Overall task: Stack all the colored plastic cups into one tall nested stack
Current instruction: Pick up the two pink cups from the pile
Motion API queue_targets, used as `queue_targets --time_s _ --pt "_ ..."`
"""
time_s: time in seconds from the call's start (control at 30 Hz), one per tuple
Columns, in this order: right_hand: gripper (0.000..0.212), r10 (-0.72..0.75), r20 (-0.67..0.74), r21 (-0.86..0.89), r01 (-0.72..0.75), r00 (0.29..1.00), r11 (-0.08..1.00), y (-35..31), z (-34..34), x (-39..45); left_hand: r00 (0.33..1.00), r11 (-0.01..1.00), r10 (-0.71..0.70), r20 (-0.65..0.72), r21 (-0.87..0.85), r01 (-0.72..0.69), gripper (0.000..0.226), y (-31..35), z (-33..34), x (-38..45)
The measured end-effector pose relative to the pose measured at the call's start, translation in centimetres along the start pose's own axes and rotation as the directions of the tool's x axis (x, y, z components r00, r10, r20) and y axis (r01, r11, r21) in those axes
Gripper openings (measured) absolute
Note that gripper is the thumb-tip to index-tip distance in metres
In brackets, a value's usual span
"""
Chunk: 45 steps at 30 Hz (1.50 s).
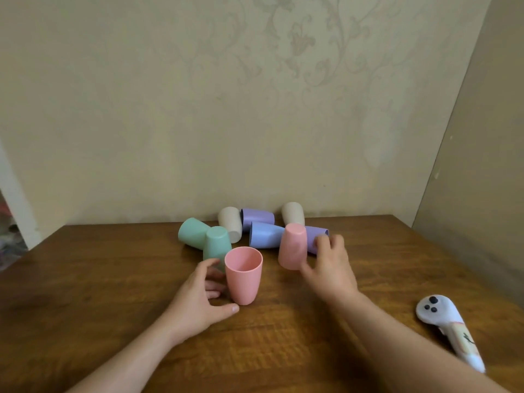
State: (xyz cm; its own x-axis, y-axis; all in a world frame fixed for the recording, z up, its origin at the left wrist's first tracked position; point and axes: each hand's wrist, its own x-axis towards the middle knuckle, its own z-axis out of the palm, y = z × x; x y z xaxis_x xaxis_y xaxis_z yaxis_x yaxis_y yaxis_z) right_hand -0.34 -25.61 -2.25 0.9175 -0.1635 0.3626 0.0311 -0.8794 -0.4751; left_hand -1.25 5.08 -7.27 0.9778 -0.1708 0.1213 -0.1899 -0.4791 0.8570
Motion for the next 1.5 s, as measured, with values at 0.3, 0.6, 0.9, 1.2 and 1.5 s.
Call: queue_targets --time_s 0.3,0.6,0.9,1.2,1.5 --pt "0.069 -0.343 0.501 -0.717 0.603 0.795 0.349 -4.0 0.0 5.9 0.991 0.999 0.022 -0.128 0.041 -0.017 0.126 -0.1 0.2 -0.4" --pt "0.037 -0.427 0.386 -0.692 0.563 0.818 0.452 -3.0 0.4 3.6 0.994 0.996 0.048 -0.095 0.076 -0.041 0.116 0.5 0.1 -0.4" --pt "0.075 -0.323 0.178 -0.467 0.368 0.93 0.804 -1.6 -0.3 1.3 0.996 0.994 0.027 -0.081 0.11 -0.018 0.124 0.9 0.1 -0.8" --pt "0.059 0.083 0.077 0.5 -0.11 0.994 0.859 -0.1 3.7 -2.2 0.999 0.978 -0.005 -0.049 0.209 0.015 0.128 2.0 0.4 -0.9" --pt "0.064 0.098 0.071 0.518 -0.12 0.993 0.847 0.2 4.2 -2.7 0.995 0.99 0.086 -0.047 0.119 -0.08 0.114 2.0 1.8 -0.4"
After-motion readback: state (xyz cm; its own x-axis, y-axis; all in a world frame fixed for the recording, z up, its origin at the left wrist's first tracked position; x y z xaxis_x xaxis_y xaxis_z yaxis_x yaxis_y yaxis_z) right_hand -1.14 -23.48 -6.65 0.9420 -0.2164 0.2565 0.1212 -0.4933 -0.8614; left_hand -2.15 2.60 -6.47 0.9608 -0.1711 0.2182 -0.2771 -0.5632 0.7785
